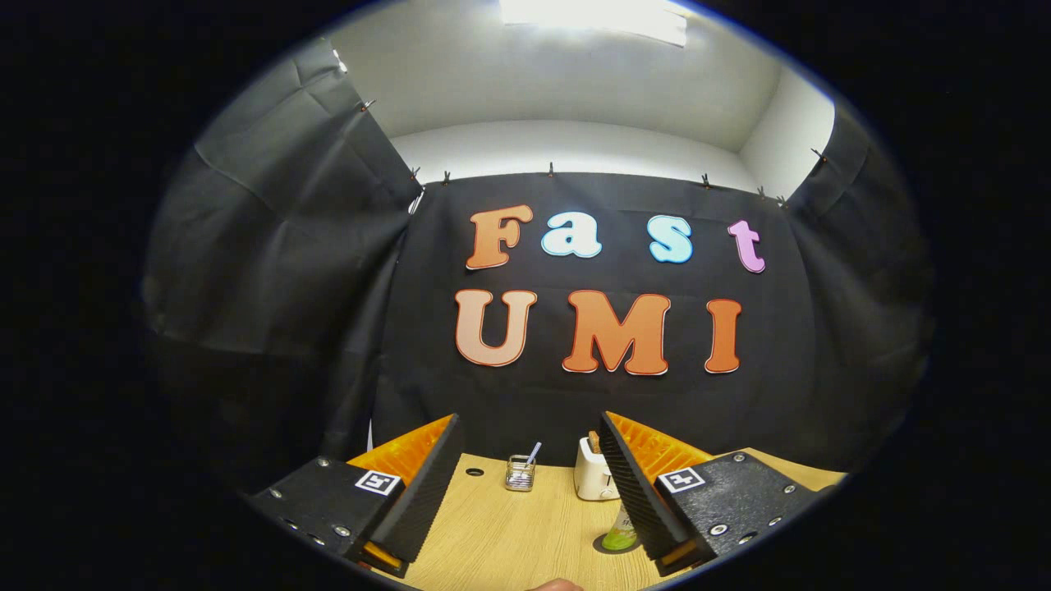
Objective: Take the bottle from table, then pour the juice into the cup, finally place the bottle on the coaster
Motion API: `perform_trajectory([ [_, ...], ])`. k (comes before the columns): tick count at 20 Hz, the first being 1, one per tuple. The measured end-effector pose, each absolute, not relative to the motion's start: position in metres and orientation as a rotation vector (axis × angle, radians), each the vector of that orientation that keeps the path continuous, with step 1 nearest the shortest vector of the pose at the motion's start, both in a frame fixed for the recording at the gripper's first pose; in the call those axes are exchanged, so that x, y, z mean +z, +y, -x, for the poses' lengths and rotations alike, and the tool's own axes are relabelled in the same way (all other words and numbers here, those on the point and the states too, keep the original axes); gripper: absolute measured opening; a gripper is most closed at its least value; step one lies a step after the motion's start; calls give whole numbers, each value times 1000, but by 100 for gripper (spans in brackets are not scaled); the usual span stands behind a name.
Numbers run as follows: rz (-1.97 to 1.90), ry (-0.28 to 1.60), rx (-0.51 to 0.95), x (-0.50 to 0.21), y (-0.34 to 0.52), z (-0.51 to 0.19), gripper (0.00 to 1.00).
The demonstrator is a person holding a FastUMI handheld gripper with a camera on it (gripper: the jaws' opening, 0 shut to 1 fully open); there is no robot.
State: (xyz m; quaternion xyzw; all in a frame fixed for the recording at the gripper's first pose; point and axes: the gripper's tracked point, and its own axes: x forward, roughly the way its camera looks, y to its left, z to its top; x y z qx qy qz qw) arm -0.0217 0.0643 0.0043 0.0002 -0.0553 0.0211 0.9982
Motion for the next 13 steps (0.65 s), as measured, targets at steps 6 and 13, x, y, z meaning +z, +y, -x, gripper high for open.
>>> perform_trajectory([
  [6, 4, -110, 38, 2, 61, 20, 98],
  [13, -4, -112, 31, 4, 55, 19, 99],
])
